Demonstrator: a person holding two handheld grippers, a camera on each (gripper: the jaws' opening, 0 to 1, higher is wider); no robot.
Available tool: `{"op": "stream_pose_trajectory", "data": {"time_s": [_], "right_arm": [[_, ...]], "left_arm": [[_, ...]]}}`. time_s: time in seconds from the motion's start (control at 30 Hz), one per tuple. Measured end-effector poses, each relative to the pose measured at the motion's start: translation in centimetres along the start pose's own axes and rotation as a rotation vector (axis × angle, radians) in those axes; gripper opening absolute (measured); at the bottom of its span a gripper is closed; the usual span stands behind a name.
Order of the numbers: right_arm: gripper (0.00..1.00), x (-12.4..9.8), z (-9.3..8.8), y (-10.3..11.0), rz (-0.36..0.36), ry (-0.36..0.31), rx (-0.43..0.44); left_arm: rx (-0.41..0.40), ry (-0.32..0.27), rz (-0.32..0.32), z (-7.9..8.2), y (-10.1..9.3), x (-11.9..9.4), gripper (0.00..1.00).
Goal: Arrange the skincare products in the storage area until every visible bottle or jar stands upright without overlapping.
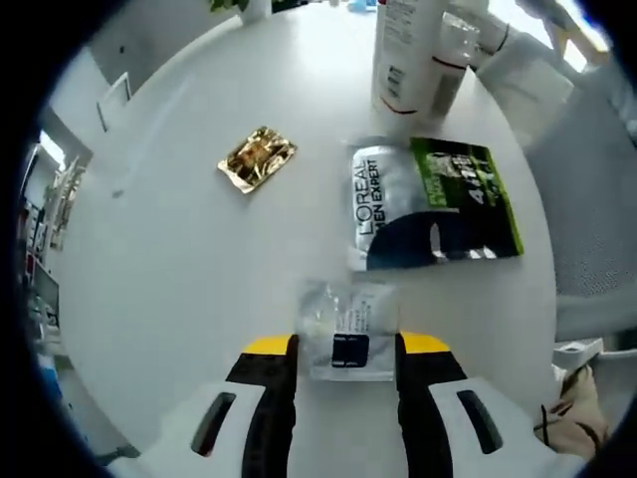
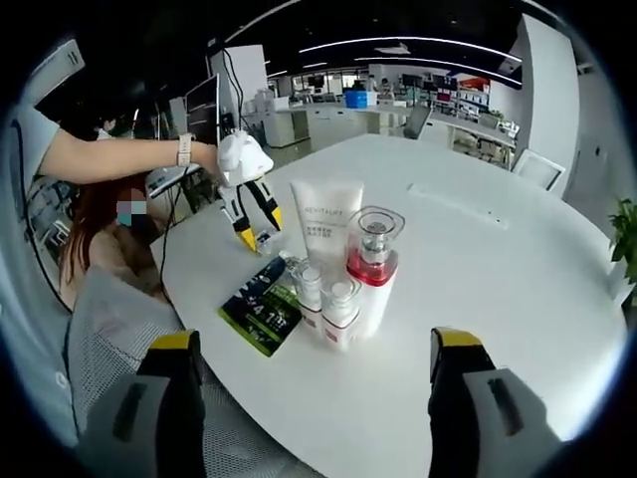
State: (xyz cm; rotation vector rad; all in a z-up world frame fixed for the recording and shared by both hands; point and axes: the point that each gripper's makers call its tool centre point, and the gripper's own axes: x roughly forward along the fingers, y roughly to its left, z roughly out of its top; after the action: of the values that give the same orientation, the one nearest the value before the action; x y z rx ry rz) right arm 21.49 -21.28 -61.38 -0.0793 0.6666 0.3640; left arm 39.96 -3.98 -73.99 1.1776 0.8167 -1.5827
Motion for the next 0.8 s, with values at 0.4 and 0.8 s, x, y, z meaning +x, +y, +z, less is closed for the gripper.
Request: {"op": "stream_pose_trajectory", "data": {"time_s": [0.4,0.8], "right_arm": [[1.0,-0.6,0.6,0.2,-0.013,-0.024,-0.02],[1.0,-1.3,1.2,0.3,-0.018,-0.045,-0.045]], "left_arm": [[0.0,0.02,0.001,-0.2,-2.7,-0.7,0.36],[-0.037,0.024,0.009,0.0,-5.1,-0.9,0.36]]}}
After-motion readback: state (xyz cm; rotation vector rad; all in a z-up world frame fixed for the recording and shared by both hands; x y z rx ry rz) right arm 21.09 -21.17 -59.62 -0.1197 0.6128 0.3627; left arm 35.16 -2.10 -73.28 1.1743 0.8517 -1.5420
